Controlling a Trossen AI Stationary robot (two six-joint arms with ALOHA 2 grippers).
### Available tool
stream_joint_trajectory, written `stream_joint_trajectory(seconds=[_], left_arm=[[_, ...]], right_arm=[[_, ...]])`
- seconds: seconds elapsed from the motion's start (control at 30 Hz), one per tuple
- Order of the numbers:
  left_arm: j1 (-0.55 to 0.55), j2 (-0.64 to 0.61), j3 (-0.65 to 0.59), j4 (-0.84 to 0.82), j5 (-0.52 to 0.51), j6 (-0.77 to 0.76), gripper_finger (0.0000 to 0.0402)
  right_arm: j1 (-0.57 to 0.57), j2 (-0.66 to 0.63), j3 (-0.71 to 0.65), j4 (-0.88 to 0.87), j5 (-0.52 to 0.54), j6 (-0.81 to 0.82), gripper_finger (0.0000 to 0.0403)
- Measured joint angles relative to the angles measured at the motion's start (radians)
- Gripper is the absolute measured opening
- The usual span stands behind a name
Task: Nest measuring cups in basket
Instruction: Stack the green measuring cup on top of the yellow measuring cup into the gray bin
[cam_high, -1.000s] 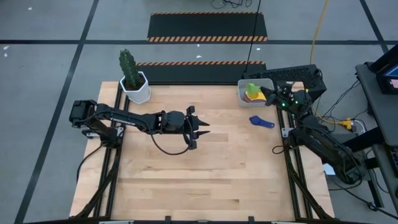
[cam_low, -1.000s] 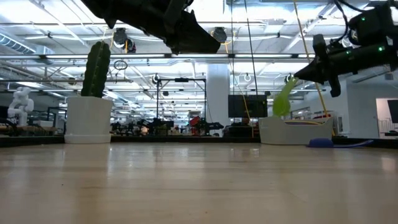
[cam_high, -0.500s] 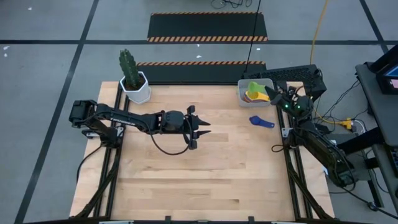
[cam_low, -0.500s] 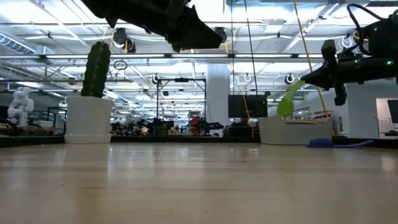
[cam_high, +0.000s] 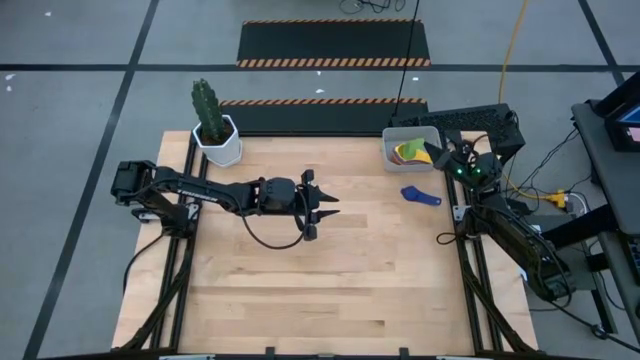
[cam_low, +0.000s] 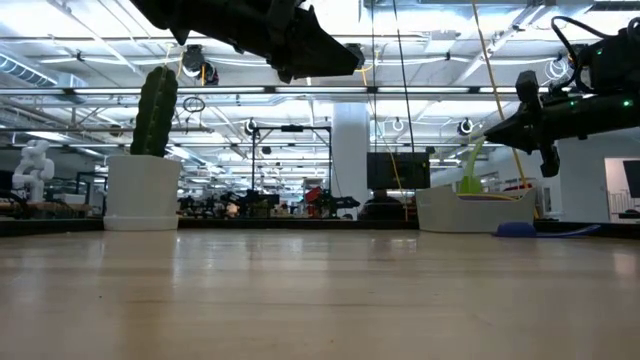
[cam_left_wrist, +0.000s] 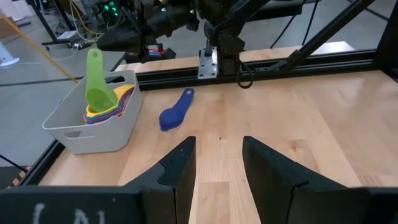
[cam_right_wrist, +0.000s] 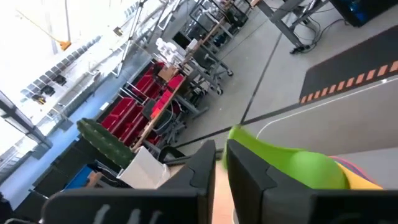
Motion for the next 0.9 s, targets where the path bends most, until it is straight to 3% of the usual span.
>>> stream_joint_trajectory(seconds=[0.3, 0.5, 0.7, 0.9], left_arm=[[0.000, 0.000, 0.000, 0.000, 0.001, -0.001, 0.0136], [0.000, 0.000, 0.000, -0.001, 0.001, -0.001, 0.0136], [0.006, 0.000, 0.000, 0.000, 0.001, 0.000, 0.0136], [0.019, 0.000, 0.000, 0.000, 0.001, -0.003, 0.0136]], right_arm=[[0.000, -0.001, 0.001, -0.006, 0.041, -0.025, 0.0068], [-0.016, 0.000, 0.049, -0.170, 0.046, -0.120, 0.0070], [-0.012, -0.006, 0.060, -0.187, 0.051, -0.153, 0.0070], [0.055, -0.047, 0.076, -0.178, 0.145, -0.183, 0.0070]])
